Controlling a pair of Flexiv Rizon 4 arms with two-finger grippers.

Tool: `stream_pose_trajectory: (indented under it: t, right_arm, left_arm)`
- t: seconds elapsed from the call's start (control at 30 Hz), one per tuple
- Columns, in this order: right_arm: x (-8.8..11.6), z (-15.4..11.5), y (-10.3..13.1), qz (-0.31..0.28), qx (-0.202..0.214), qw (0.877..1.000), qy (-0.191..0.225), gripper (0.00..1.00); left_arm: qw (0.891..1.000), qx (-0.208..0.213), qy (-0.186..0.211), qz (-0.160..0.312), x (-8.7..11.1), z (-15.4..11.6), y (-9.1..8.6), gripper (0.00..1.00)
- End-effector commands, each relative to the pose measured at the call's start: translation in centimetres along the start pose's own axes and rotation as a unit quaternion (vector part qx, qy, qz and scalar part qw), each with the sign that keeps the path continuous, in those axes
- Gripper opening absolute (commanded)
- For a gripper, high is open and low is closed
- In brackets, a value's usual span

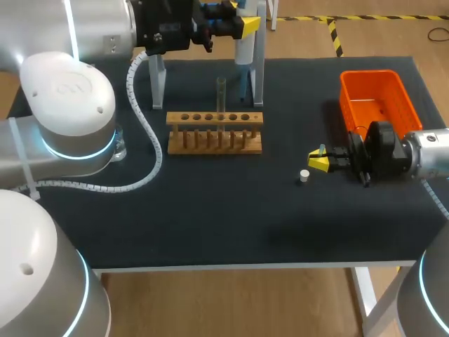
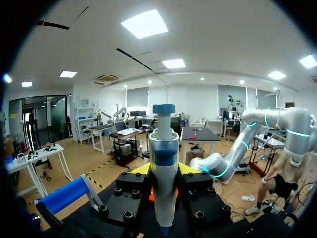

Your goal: Invert the test tube, pick up the pipette, mount the tip to pipette, aspirate from beaker and dispense into the tube, eject the tip, return the pipette, and cap with the stopper.

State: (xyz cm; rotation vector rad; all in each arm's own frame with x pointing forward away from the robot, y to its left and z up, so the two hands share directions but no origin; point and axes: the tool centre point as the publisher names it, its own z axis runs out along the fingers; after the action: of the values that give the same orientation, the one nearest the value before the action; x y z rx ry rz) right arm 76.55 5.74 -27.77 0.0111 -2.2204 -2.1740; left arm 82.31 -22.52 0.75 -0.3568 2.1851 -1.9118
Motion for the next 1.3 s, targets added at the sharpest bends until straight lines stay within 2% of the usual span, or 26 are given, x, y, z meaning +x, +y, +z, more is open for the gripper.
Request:
stream_pose_trajectory:
  t: [0.03,0.37,0.5,1.3]
  right_arm:
    - [0.1,0.0,0.0,-0.001,0.000,1.000,-0.001,0.00]
    - [0.1,0.0,0.0,-0.001,0.000,1.000,-0.001,0.00]
    - [-0.6,0.7,-0.5,0.009,0.008,1.000,-0.002,0.00]
    - [-4.6,9.0,1.6,0.003,0.018,1.000,0.015,0.00]
  left_arm:
    - [1.000,0.000,0.001,0.000,0.0,-0.1,0.0,0.00]
    - [1.000,0.000,0.001,0.000,0.0,-0.1,0.0,0.00]
    - [1.000,0.000,0.001,0.000,0.0,-0.1,0.0,0.00]
    - [1.000,0.000,0.001,0.000,0.0,-0.1,0.0,0.00]
